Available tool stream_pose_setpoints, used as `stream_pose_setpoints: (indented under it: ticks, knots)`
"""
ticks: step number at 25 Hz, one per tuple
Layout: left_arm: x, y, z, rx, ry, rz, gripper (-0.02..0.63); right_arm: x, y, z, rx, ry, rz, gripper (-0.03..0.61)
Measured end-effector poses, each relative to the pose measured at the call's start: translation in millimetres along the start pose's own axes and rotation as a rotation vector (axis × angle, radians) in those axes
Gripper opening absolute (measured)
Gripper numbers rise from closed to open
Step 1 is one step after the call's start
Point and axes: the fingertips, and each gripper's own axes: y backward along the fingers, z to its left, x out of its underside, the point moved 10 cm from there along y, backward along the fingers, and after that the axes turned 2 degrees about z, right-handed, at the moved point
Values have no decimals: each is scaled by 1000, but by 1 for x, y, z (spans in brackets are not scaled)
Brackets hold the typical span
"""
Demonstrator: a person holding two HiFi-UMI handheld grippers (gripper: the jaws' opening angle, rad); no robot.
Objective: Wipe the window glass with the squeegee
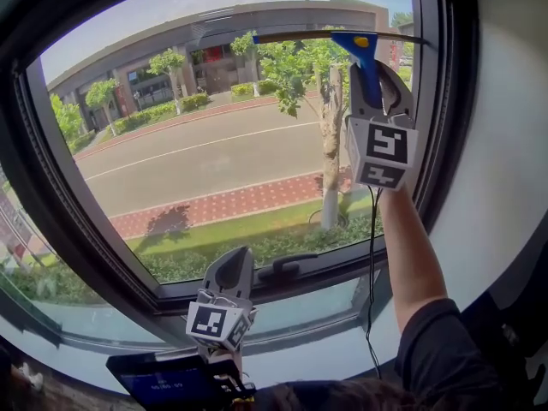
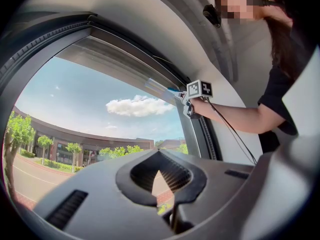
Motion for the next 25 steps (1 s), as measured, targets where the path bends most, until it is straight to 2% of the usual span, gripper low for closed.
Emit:
stream_pose_setpoints:
  ticks: [25]
  knots:
    - [-3, -2, -6, 37, -5, 35, 2, 65, 64, 26, -7, -6, 96, 141]
